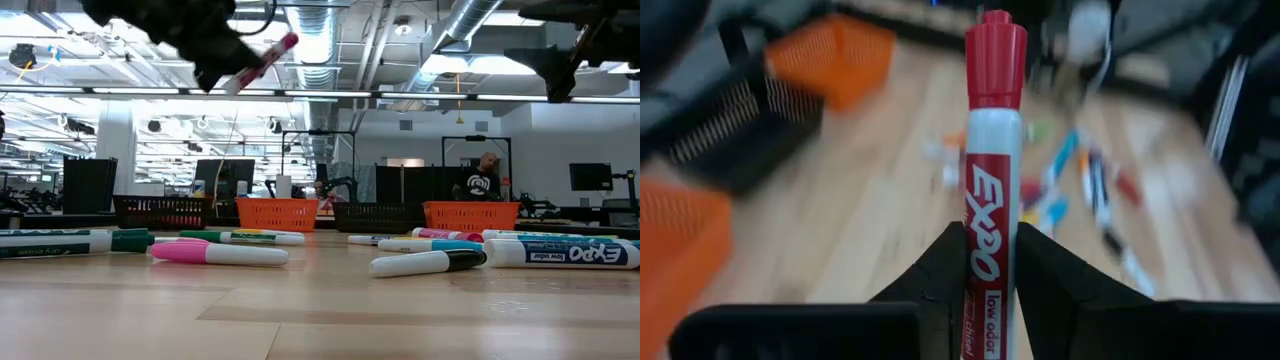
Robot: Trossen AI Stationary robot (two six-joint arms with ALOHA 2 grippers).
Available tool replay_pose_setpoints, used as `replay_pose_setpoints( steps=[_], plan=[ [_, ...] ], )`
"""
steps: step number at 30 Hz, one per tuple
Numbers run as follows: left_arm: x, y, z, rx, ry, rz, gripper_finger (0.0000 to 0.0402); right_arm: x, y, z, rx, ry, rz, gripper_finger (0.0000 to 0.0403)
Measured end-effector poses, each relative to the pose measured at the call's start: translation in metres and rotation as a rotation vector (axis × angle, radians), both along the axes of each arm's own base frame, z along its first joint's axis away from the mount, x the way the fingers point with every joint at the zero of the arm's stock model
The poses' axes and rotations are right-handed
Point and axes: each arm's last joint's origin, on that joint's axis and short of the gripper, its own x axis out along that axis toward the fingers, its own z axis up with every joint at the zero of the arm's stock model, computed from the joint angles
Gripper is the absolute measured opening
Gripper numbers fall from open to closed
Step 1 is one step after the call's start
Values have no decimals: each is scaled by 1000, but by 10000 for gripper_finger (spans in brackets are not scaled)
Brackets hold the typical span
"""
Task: Pick & Place Markers
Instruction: Put the large red marker pen into the left orange bin
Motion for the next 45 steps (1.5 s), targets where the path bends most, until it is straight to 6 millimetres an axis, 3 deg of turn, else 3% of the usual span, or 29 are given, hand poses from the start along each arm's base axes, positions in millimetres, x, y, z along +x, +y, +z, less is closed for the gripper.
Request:
replay_pose_setpoints(
  steps=[14,27,38,45],
  plan=[
    [6,28,37,26,-392,96,66,-3,-1,14,-11,-141,-9,254],
    [1,51,44,45,-458,110,69,-2,-3,18,44,-182,-83,254],
    [3,55,43,75,-464,103,71,32,-3,15,36,-99,-201,254],
    [14,58,36,78,-481,103,71,47,-14,10,9,-53,-309,254]
  ],
)
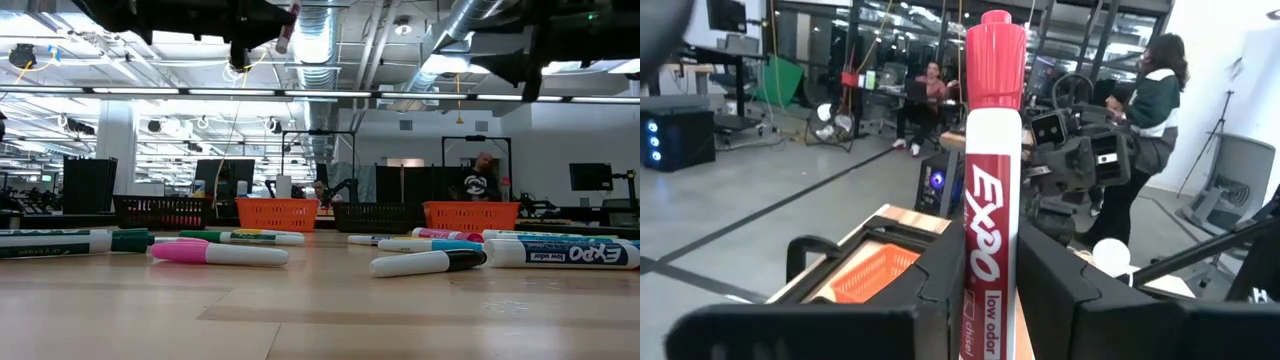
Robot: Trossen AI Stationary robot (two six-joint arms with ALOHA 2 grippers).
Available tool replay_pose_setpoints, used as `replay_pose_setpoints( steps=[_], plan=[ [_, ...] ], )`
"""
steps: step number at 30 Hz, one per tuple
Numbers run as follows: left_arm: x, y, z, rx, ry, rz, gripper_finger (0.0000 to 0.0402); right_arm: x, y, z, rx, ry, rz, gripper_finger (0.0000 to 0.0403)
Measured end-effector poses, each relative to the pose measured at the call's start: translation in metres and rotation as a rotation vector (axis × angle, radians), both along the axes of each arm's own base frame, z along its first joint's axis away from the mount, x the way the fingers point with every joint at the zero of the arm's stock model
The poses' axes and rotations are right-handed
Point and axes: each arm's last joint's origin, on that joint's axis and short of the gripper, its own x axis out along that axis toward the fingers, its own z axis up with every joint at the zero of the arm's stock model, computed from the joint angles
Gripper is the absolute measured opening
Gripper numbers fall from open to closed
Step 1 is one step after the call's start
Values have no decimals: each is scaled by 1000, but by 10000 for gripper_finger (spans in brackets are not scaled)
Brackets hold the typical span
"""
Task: Pick & Place Markers
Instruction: Put the large red marker pen into the left orange bin
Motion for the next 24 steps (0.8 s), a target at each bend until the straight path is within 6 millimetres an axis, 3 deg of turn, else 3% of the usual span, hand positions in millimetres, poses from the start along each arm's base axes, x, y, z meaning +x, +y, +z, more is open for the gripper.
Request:
replay_pose_setpoints(
  steps=[7,24],
  plan=[
    [16,18,-17,-2,5,50,72,1,-11,0,-34,1,25,254],
    [24,96,-60,14,182,202,72,-1,-21,-1,-57,17,58,254]
  ],
)
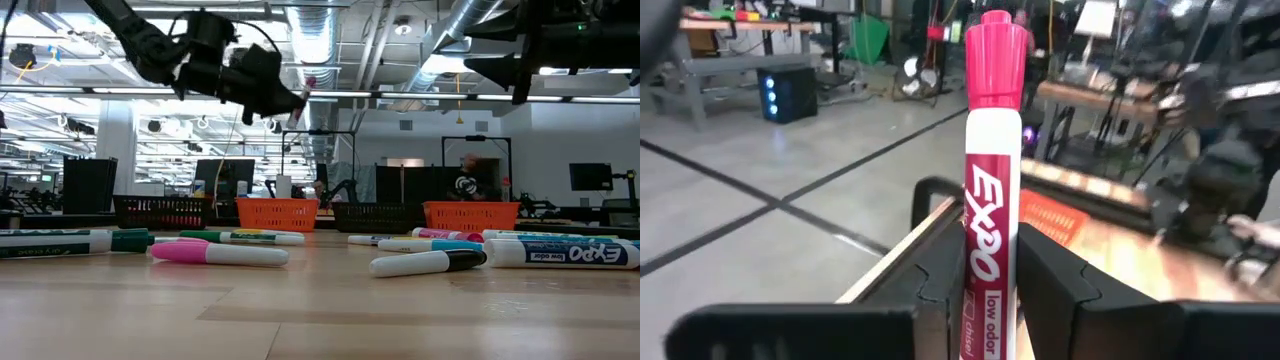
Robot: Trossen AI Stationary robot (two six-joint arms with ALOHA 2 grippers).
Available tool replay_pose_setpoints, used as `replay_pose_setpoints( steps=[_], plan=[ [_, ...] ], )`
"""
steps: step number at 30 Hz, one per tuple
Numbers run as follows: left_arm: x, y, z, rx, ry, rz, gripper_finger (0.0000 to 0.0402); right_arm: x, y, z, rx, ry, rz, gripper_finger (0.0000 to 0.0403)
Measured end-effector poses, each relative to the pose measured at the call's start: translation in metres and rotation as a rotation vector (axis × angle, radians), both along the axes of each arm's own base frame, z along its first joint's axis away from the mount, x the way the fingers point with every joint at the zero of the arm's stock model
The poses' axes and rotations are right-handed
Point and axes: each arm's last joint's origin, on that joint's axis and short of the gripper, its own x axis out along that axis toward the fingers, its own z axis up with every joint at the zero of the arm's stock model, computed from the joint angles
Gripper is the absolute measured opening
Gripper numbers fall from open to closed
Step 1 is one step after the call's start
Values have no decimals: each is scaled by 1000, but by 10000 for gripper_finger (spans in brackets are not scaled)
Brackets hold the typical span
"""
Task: Pick & Place Markers
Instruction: Put the large red marker pen into the left orange bin
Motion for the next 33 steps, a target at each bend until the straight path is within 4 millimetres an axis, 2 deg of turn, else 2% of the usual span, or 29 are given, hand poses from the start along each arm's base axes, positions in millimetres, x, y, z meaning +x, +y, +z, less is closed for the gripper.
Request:
replay_pose_setpoints(
  steps=[6,13,26,33],
  plan=[
    [8,18,-8,-17,167,14,72,0,1,0,0,-1,9,254],
    [9,22,-14,-13,355,-12,72,0,1,0,3,-3,8,254],
    [-3,33,-21,-18,448,11,72,0,1,0,6,-6,7,254],
    [2,36,-47,-93,530,-27,72,0,1,0,10,-7,7,254]
  ],
)
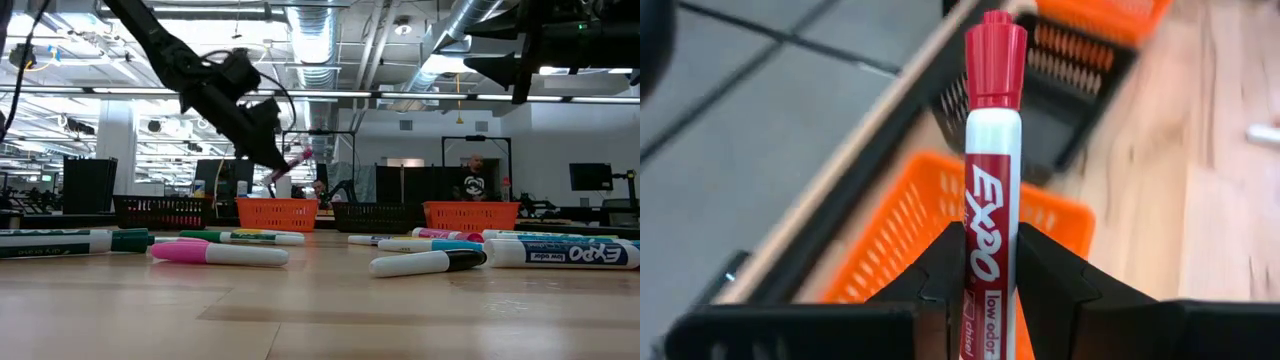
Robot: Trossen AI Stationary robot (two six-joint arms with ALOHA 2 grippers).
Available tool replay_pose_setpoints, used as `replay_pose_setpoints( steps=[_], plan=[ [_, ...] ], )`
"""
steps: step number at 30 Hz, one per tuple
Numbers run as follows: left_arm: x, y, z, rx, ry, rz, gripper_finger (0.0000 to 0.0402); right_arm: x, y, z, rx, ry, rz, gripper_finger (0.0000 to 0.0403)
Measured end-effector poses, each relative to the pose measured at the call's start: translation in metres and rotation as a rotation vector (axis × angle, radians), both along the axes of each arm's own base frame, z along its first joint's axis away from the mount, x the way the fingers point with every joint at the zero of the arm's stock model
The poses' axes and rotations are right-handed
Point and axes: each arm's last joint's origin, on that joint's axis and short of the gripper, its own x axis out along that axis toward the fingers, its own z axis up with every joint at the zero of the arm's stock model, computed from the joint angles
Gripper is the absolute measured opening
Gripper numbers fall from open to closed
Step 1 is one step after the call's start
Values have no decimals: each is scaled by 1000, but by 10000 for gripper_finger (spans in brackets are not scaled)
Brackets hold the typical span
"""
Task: Pick & Place Markers
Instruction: Put the large red marker pen into the left orange bin
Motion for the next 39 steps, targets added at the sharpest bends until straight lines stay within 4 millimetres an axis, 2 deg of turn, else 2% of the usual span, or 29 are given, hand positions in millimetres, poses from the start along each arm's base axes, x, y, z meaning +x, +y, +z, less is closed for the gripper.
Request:
replay_pose_setpoints(
  steps=[3,10,16,28,39],
  plan=[
    [5,4,-8,-56,73,0,72,0,0,0,17,-8,3,254],
    [19,16,3,-69,158,-30,72,0,0,0,30,-13,7,254],
    [15,14,4,-63,265,-98,72,0,0,0,31,-14,6,254],
    [15,15,5,-39,272,-119,72,0,0,0,31,-14,6,254],
    [8,21,6,-69,305,-127,72,0,0,0,47,-21,10,254]
  ],
)
